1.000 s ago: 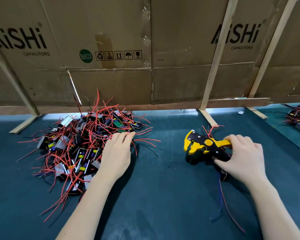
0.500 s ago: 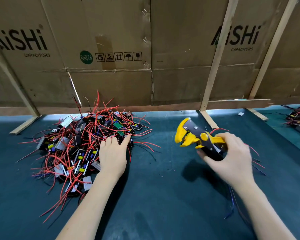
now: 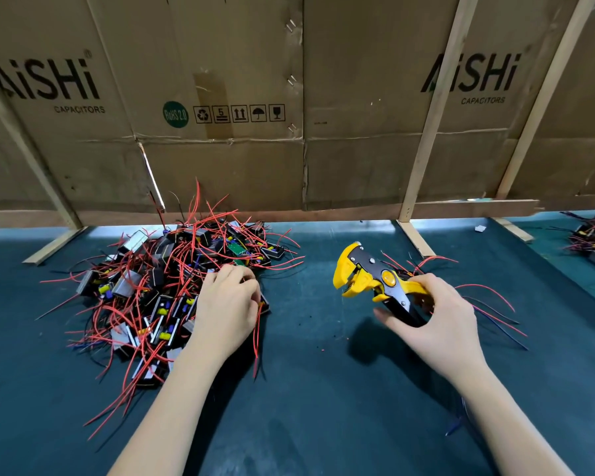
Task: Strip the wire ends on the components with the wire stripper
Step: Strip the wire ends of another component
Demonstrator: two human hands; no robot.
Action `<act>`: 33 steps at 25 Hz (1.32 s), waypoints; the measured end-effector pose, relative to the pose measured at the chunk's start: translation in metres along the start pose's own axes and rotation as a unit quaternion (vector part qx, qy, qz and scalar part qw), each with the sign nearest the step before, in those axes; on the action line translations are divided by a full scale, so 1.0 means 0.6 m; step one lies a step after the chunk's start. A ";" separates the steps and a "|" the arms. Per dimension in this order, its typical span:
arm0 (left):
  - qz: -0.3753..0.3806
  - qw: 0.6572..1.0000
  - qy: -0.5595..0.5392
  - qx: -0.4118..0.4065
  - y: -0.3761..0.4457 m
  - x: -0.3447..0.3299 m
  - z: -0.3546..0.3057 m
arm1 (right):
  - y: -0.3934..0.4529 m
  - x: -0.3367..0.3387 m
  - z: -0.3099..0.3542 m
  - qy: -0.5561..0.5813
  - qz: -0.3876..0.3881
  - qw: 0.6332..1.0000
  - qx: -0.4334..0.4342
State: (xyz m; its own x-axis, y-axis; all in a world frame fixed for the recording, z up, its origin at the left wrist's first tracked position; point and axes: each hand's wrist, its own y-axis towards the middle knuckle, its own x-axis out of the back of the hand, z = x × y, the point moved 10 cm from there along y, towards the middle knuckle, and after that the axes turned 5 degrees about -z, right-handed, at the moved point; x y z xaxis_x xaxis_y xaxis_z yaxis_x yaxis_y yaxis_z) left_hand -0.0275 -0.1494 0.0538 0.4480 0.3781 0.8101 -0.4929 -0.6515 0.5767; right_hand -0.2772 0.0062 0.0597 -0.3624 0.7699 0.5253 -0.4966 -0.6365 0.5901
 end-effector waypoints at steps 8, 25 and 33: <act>0.178 0.960 -0.210 -0.051 -0.022 -0.033 -0.051 | 0.001 0.005 -0.005 -0.034 -0.008 0.999 -0.016; 0.103 0.874 -0.442 0.173 -0.023 -0.027 -0.029 | -0.006 -0.006 0.000 -0.080 0.001 0.997 -0.008; 0.095 0.764 -0.574 0.279 -0.036 -0.056 -0.032 | -0.013 -0.024 -0.007 -0.182 0.003 0.983 0.017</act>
State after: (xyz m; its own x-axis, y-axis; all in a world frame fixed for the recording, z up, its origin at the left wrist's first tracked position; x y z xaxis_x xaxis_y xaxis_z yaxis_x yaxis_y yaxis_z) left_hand -0.0463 -0.1351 0.0163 0.9250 -0.3746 0.0632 -0.3785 -0.9232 0.0670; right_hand -0.2715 0.0002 0.0450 -0.0555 0.7023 0.7097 -0.4664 -0.6467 0.6035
